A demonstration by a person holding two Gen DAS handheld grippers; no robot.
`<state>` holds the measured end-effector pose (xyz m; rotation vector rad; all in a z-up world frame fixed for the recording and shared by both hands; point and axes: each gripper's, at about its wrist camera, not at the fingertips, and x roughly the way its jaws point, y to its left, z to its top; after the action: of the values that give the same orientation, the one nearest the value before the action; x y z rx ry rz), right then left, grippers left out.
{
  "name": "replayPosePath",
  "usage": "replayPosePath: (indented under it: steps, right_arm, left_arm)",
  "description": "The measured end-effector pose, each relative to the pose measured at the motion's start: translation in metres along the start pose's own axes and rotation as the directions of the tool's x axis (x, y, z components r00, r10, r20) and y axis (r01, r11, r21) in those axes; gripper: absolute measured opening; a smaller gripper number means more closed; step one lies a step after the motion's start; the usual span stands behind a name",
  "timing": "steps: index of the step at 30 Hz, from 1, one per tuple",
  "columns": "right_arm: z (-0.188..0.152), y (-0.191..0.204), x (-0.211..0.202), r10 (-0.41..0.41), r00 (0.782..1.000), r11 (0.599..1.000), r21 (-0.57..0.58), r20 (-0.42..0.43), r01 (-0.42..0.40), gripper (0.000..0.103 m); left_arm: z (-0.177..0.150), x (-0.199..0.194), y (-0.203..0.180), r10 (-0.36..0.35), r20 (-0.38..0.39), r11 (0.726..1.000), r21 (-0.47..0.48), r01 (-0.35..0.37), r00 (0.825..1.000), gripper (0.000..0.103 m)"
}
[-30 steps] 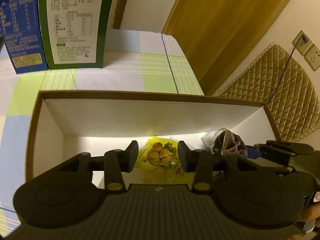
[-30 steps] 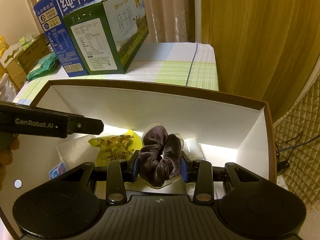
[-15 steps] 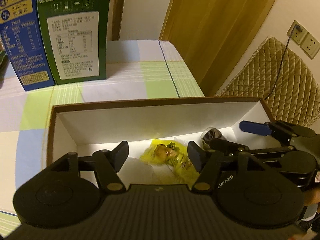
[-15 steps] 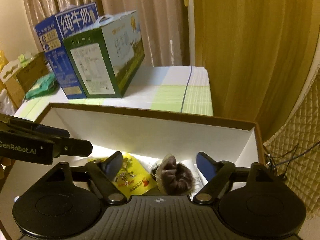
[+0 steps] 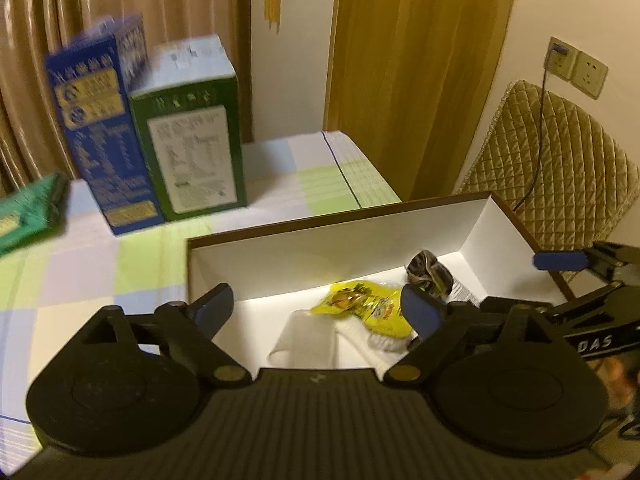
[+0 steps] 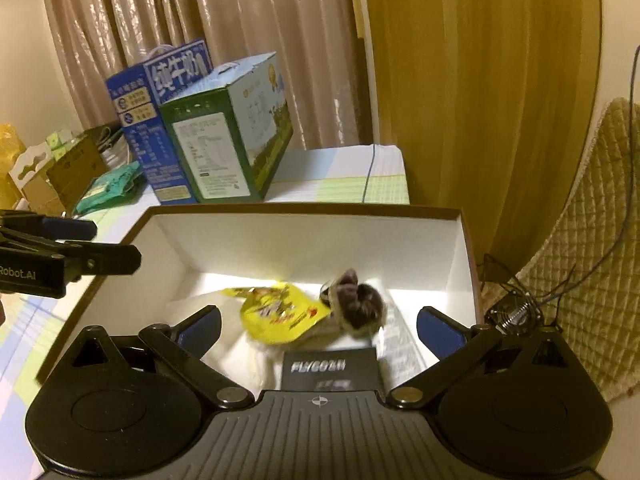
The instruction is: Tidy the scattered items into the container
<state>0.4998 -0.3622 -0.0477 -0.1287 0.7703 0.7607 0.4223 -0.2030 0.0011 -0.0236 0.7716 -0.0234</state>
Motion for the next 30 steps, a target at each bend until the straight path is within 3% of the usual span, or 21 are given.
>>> replayPosePath:
  steps: [5, 12, 16, 20, 30]
  right_arm:
    - [-0.014, 0.013, -0.025, 0.01, 1.0, 1.0, 0.023, 0.021, -0.01, 0.101]
    - [-0.038, 0.042, -0.056, -0.008, 0.999, 1.0, 0.015, 0.035, 0.007, 0.101]
    - [-0.053, 0.058, -0.072, -0.022, 0.998, 0.999, 0.024, 0.053, 0.021, 0.101]
    - [-0.068, 0.071, -0.086, -0.043, 0.998, 0.997, 0.069, 0.044, 0.04, 0.101]
    - [-0.097, 0.118, -0.129, -0.127, 0.991, 0.988, 0.092, 0.044, 0.123, 0.101]
  left_arm:
    - [-0.02, -0.035, -0.007, 0.043, 0.042, 0.999, 0.024, -0.044, 0.998, 0.096]
    - [-0.047, -0.074, -0.004, 0.024, 0.042, 0.999, -0.041, -0.022, 0.999, 0.098]
    - [-0.063, -0.097, -0.005, 0.054, 0.075, 0.998, -0.016, -0.053, 0.996, 0.1]
    - [-0.077, -0.119, 0.001, 0.041, 0.085, 0.999, -0.021, -0.039, 0.996, 0.1]
    - [-0.111, -0.178, 0.014, 0.041, 0.05, 0.998, -0.04, -0.039, 0.998, 0.1]
